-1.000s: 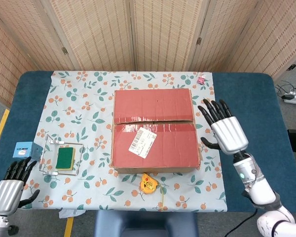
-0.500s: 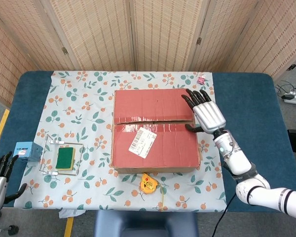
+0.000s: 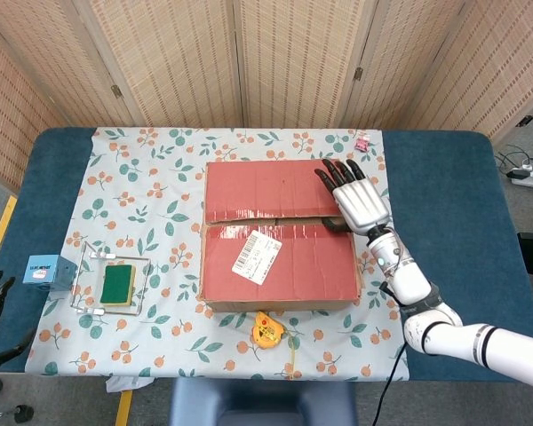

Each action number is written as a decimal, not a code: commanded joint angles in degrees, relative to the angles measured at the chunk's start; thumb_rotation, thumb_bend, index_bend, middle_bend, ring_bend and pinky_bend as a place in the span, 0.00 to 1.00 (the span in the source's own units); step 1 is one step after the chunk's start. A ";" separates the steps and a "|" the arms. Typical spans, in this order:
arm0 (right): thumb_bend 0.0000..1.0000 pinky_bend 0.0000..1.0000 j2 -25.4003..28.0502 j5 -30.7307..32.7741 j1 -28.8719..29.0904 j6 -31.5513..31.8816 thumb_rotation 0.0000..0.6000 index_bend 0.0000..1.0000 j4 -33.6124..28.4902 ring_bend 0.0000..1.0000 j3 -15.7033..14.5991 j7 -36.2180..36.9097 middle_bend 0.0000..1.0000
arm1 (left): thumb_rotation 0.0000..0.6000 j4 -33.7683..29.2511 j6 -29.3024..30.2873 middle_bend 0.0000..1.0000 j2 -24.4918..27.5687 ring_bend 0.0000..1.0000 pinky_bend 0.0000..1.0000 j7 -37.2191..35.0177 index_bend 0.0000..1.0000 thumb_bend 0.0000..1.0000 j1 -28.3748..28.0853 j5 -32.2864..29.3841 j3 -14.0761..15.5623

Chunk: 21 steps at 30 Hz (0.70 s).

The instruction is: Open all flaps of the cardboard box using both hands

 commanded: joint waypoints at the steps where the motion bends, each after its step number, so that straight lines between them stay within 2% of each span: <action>1: 0.34 0.00 -1.46 0.92 1.62 -0.05 0.74 0.03 2.81 0.00 0.51 0.81 0.00 | 1.00 -0.14 -0.46 0.01 0.18 0.00 0.00 -0.23 0.00 0.34 -0.02 -0.44 0.01; 6: 0.34 0.00 -3.96 2.03 4.13 -0.84 0.74 0.03 8.40 0.00 2.35 3.48 0.00 | 1.00 -0.64 -1.00 0.01 0.93 0.00 0.00 -1.28 0.00 0.34 0.19 -1.91 -0.42; 10: 0.34 0.00 -3.98 4.20 6.49 -2.08 0.74 0.03 11.22 0.00 5.72 6.82 0.00 | 1.00 -0.51 -1.20 0.01 1.01 0.00 0.00 -1.57 0.00 0.34 0.27 -2.18 -0.42; 16: 0.34 0.00 -3.00 9.39 10.79 -4.20 0.74 0.03 14.64 0.00 9.88 7.79 0.00 | 1.00 -0.67 -1.36 0.01 1.38 0.00 0.00 -2.17 0.00 0.34 0.61 -3.39 -0.79; 21: 0.34 0.00 -6.51 14.04 17.01 -7.11 0.74 0.03 25.84 0.00 11.69 6.68 0.00 | 1.00 -0.71 -1.30 0.01 1.73 0.00 0.00 -3.46 0.00 0.34 0.79 -3.97 -1.18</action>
